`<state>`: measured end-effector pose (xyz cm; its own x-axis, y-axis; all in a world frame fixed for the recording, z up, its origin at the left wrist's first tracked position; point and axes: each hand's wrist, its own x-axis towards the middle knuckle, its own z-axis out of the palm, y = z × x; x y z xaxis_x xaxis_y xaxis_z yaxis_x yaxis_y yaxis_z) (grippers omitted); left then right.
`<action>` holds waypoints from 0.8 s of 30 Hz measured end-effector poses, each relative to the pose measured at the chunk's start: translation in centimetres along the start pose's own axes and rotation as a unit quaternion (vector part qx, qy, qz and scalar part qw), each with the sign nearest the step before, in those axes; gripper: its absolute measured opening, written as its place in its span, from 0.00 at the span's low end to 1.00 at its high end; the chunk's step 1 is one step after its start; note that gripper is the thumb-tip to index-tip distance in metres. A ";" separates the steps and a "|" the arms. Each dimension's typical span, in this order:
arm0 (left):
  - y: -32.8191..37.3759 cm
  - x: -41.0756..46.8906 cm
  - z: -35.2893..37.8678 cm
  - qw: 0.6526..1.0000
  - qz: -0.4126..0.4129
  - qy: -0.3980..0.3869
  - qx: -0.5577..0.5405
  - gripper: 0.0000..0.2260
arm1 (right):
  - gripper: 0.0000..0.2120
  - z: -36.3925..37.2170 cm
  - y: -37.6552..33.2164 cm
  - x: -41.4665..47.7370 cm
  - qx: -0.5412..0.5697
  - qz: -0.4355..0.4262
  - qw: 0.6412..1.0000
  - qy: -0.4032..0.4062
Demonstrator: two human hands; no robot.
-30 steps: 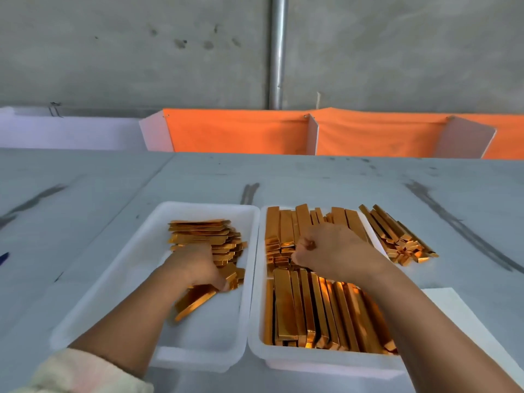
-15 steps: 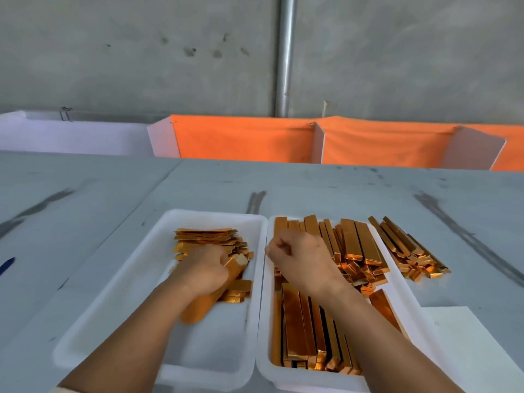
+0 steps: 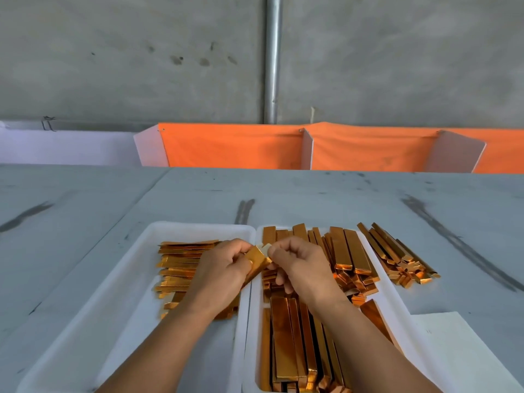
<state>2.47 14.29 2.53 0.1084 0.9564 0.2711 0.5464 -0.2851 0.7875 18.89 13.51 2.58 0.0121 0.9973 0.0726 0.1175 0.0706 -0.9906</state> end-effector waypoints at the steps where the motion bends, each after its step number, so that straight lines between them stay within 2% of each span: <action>1: -0.2 -0.2 0.2 0.999 0.024 0.004 0.025 0.08 | 0.04 -0.1 0.2 0.1 -0.005 0.003 1.000 0.010; 3: -0.5 -0.4 0.5 0.996 0.057 -0.002 0.072 0.09 | 0.04 -0.2 0.4 0.4 -0.009 0.003 1.000 0.029; 6: -0.8 -0.3 0.6 0.991 0.063 -0.004 0.120 0.20 | 0.04 -0.2 0.4 0.6 -0.002 -0.002 0.999 0.046; 7: -0.9 -0.3 0.7 0.989 0.064 0.001 0.132 0.21 | 0.04 -0.2 0.4 0.6 0.003 -0.006 0.999 0.046; 11: -1.2 -0.1 0.8 0.983 0.071 0.013 0.167 0.13 | 0.05 -0.2 0.2 0.5 0.018 -0.016 0.999 0.034; 18: -1.1 -0.3 0.7 0.977 0.089 0.002 0.193 0.09 | 0.04 0.0 0.2 0.5 0.020 -0.019 0.999 0.034; 24: -0.7 -0.4 1.1 0.974 0.049 0.013 0.220 0.18 | 0.05 0.0 -0.1 0.4 0.017 -0.042 0.997 0.055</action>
<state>2.94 14.17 1.26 0.1602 0.9222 0.3519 0.8380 -0.3155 0.4453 18.89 13.89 2.75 0.1126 0.9798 0.1653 0.0895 0.1557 -0.9837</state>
